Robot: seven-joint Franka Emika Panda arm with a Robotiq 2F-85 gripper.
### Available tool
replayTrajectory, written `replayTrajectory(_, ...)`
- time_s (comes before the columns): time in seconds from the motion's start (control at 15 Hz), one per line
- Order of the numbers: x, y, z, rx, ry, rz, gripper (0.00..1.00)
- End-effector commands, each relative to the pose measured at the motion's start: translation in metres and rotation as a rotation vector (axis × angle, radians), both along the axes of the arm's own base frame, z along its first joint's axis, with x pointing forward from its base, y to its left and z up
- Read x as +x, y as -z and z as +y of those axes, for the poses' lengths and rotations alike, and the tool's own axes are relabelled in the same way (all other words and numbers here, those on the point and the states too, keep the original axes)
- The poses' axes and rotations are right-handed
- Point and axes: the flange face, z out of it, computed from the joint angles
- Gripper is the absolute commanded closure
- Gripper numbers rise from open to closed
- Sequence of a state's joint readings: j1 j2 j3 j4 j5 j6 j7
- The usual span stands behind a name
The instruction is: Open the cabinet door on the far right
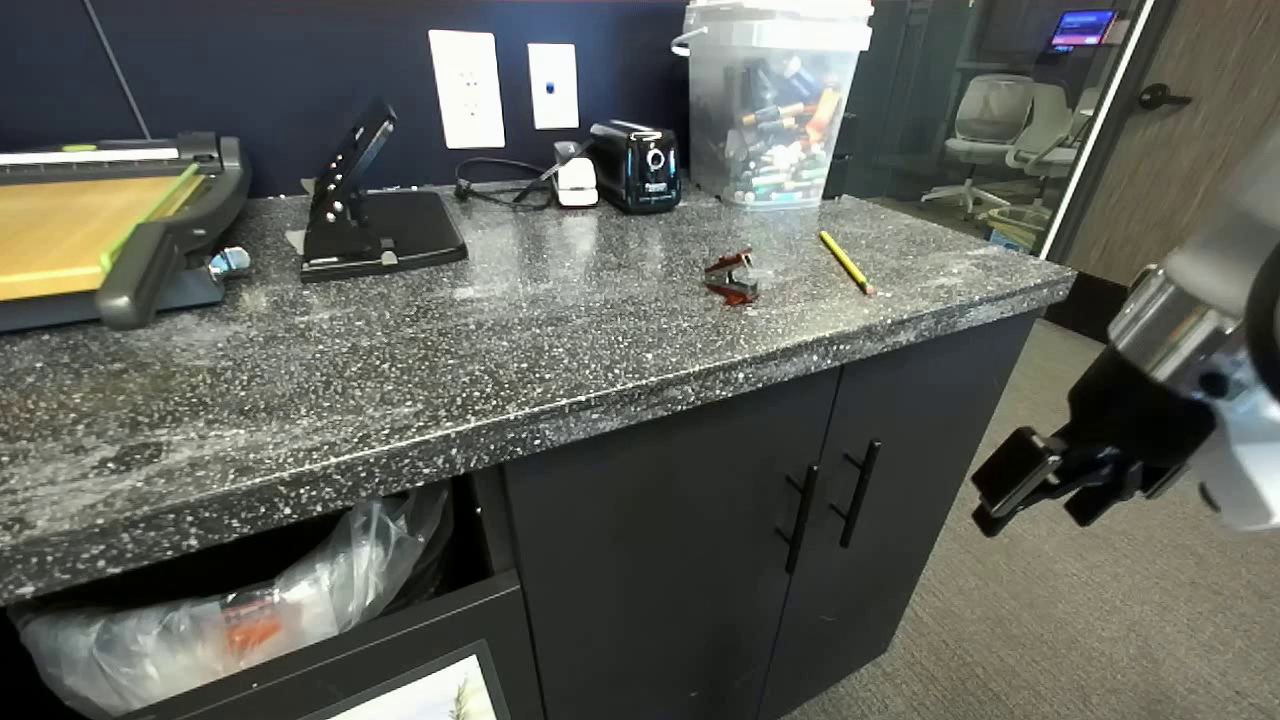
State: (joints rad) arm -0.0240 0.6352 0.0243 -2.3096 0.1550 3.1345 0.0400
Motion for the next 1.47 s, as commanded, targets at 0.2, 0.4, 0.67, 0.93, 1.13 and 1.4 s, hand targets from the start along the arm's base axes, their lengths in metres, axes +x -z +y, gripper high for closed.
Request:
replayTrajectory(0.2, 0.019, 0.087, 0.015, -0.06, -0.067, -0.268, 0.0)
replayTrajectory(0.4, 0.024, 0.104, 0.019, -0.062, -0.083, -0.312, 0.0)
replayTrajectory(0.67, 0.038, 0.105, 0.021, -0.054, -0.092, -0.354, 0.0)
replayTrajectory(0.93, 0.047, 0.098, 0.025, -0.049, -0.103, -0.386, 0.0)
replayTrajectory(1.13, 0.05, 0.094, 0.027, -0.043, -0.105, -0.399, 0.26)
replayTrajectory(1.4, 0.056, 0.091, 0.028, -0.039, -0.105, -0.431, 0.58)
